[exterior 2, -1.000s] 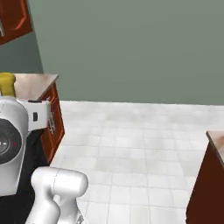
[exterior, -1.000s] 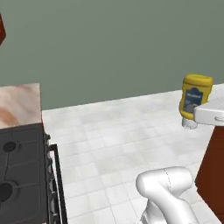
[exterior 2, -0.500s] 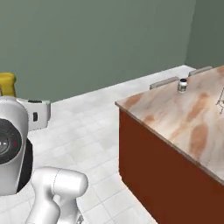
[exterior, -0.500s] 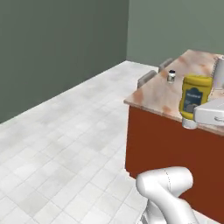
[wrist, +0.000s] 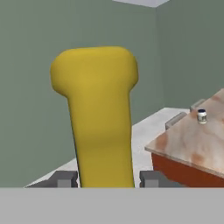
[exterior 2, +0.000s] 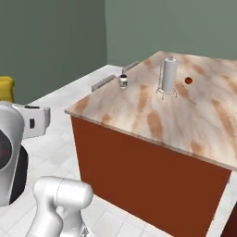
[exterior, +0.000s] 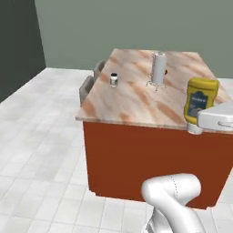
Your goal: Move the mustard and mayonnaise from the cabinet to the dining counter.
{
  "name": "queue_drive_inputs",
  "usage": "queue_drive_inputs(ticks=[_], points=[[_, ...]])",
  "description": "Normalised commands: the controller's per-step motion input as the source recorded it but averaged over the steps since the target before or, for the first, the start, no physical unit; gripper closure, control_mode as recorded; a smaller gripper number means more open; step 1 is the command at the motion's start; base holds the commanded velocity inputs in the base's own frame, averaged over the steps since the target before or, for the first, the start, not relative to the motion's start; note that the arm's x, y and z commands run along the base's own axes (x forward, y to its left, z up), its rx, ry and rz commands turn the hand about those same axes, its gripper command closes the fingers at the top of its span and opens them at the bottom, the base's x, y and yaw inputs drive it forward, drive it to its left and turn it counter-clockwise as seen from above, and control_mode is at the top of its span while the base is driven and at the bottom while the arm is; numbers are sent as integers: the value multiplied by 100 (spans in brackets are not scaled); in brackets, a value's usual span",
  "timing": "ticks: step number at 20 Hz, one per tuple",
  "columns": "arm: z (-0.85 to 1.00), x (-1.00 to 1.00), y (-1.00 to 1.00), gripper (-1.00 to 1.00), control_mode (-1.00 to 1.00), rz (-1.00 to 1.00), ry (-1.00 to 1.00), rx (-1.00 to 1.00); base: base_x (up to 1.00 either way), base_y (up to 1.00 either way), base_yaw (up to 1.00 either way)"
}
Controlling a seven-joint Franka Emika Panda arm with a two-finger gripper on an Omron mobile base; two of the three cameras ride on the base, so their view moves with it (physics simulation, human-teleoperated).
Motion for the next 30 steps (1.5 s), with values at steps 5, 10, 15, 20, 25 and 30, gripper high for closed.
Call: queue_drive_inputs(ticks=[5,10,15,20,25,30], points=[[0,0,0,100,100,0,0,0,59,37,-52],[0,0,0,100,100,0,0,0,60,41,-43],[0,0,0,100,100,0,0,0,34,63,-28],[0,0,0,100,100,0,0,0,17,77,-20],[0,0,0,100,100,0,0,0,19,74,-24],[0,0,0,100,100,0,0,0,26,66,-32]])
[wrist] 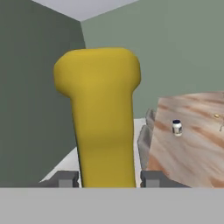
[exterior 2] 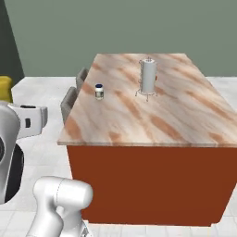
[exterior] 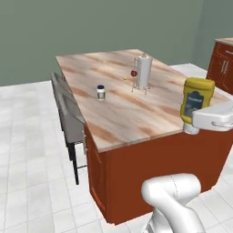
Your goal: Move the mustard and mayonnaise from the cabinet to the dining counter.
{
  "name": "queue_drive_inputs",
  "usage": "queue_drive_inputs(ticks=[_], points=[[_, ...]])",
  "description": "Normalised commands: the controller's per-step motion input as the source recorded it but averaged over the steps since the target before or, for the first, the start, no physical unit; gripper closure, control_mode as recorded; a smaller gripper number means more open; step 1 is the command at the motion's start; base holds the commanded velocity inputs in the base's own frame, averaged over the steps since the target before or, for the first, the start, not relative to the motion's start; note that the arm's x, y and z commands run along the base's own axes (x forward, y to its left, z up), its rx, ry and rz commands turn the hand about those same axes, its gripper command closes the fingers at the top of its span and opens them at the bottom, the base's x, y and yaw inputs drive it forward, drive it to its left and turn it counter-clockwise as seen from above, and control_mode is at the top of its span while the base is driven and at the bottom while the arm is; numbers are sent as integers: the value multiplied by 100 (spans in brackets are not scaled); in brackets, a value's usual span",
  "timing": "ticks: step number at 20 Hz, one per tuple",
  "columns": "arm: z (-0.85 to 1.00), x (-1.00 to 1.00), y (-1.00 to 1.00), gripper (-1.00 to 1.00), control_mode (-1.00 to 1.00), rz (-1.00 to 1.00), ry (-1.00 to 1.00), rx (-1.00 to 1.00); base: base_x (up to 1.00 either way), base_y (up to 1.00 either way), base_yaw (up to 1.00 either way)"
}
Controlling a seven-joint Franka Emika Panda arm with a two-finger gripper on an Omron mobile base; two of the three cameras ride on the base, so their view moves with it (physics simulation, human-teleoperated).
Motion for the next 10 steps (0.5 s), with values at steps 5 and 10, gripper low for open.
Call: queue_drive_inputs(ticks=[5,10], points=[[0,0,0,100,100,0,0,0,38,63,-32],[0,0,0,100,100,0,0,0,41,60,-34]])
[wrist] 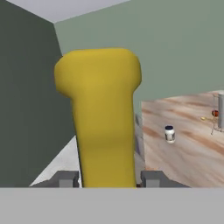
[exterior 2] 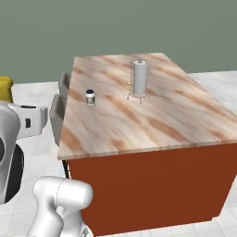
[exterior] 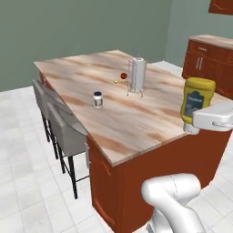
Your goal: Move the mustard and mayonnaise from the cabinet to the dining counter.
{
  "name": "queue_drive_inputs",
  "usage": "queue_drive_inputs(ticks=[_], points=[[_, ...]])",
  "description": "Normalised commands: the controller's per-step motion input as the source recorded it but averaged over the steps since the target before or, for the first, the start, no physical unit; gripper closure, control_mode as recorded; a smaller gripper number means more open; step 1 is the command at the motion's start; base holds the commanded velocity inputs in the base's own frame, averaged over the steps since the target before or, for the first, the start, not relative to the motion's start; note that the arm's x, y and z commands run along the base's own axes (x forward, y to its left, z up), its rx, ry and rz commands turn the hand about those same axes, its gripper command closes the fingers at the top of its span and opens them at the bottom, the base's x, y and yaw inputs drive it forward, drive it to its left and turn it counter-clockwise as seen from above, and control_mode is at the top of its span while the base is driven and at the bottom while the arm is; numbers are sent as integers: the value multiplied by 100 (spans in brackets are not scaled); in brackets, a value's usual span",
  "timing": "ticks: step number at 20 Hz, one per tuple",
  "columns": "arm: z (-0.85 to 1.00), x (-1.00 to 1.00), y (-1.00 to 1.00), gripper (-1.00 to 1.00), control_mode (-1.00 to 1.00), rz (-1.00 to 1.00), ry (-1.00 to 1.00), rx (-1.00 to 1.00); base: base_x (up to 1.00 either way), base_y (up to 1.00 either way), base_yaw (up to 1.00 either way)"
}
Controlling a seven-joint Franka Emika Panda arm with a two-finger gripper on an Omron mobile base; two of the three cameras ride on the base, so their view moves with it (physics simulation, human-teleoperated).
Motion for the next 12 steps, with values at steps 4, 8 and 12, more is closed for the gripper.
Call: queue_drive_inputs(ticks=[4,8,12], points=[[0,0,0,100,100,0,0,0,28,67,-31],[0,0,0,100,100,0,0,0,3,75,-26],[0,0,0,100,100,0,0,0,0,77,-24]])
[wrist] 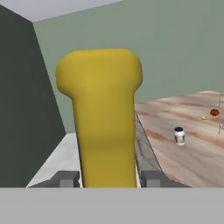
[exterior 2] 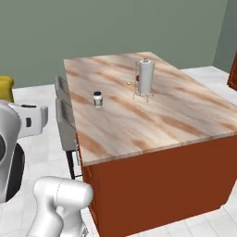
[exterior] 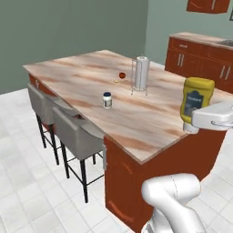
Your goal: Move the mustard and mayonnaise from the cabinet to the dining counter.
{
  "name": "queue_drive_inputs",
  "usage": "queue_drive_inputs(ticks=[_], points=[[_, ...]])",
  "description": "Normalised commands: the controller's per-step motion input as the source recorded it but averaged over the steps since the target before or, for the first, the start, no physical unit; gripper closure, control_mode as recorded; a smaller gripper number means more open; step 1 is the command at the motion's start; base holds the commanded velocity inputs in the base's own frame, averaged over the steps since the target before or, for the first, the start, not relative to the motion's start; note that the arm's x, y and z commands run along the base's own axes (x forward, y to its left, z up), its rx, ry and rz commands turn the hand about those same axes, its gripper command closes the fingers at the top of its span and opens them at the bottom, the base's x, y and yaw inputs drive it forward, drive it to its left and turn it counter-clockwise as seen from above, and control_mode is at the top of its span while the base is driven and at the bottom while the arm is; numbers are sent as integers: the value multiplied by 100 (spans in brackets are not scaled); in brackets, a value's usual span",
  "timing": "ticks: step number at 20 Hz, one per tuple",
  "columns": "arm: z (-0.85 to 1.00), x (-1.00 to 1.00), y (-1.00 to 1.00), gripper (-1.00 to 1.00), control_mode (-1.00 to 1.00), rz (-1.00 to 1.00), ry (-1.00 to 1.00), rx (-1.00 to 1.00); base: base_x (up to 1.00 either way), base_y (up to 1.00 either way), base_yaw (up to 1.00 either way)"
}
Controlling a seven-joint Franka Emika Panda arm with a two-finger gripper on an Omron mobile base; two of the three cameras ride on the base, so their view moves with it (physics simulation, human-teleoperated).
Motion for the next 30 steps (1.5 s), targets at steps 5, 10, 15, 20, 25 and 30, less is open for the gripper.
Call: queue_drive_inputs(ticks=[5,10,15,20,25,30], points=[[0,0,0,100,100,0,0,0,4,73,-28],[0,0,0,100,100,0,0,0,22,64,-36],[0,0,0,100,100,0,0,0,25,61,-39],[0,0,0,100,100,0,0,0,15,69,-33],[0,0,0,100,100,0,0,0,6,71,-31],[0,0,0,100,100,0,0,0,0,68,-35]])
